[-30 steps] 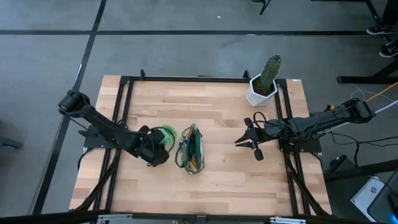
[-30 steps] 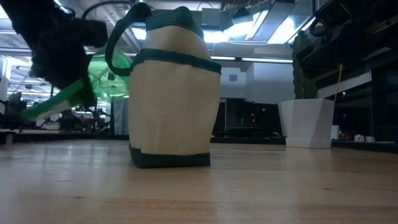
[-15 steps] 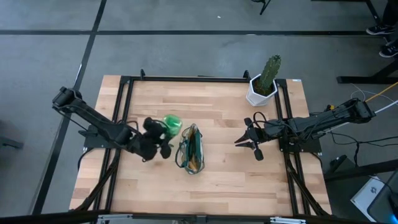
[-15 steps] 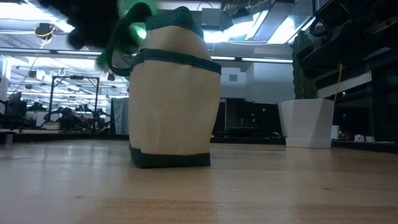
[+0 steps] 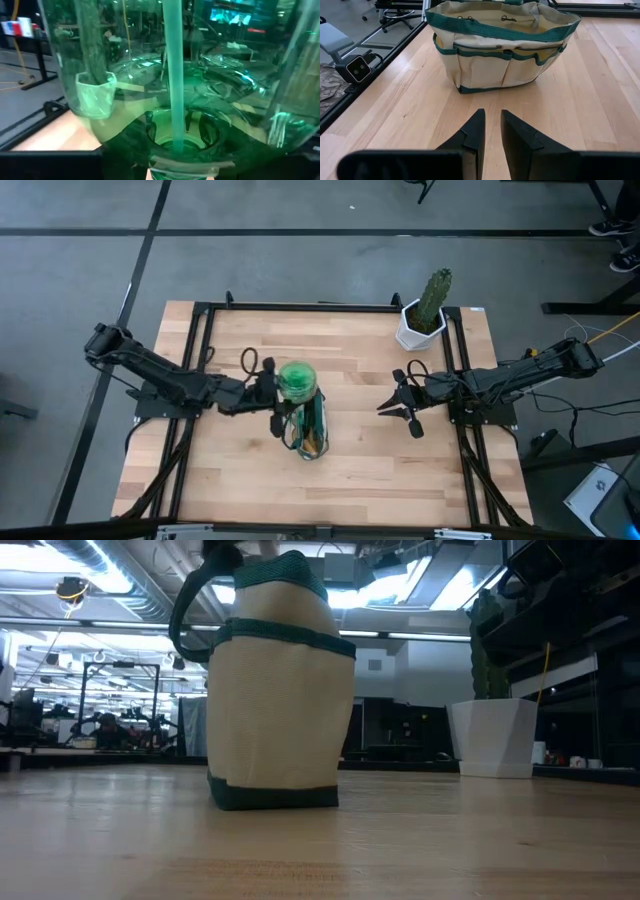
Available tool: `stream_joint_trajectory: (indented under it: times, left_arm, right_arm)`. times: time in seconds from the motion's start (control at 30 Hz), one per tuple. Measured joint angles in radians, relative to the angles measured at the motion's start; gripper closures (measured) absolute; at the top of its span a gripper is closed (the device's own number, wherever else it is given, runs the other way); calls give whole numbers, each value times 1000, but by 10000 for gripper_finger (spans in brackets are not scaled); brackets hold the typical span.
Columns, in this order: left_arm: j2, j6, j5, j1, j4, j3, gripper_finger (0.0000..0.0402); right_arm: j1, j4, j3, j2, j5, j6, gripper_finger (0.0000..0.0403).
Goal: Pick & Place Garden tools in Gardening bag
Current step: Put the green spray bottle into the gardening bag
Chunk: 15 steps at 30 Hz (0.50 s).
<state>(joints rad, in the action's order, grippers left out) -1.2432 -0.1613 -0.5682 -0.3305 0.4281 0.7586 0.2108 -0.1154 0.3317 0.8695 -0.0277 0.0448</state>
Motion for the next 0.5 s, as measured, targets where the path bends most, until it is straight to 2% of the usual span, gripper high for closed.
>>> stream_joint_trajectory:
  times: [0.23,0.5]
  left_arm:
    - [-156,3,120,59,134,0,253]
    - [-220,35,126,74,95,0,251]
  right_arm:
    - [0,0,0,0,0,0,341]
    - [0,1,0,0,0,0,340]
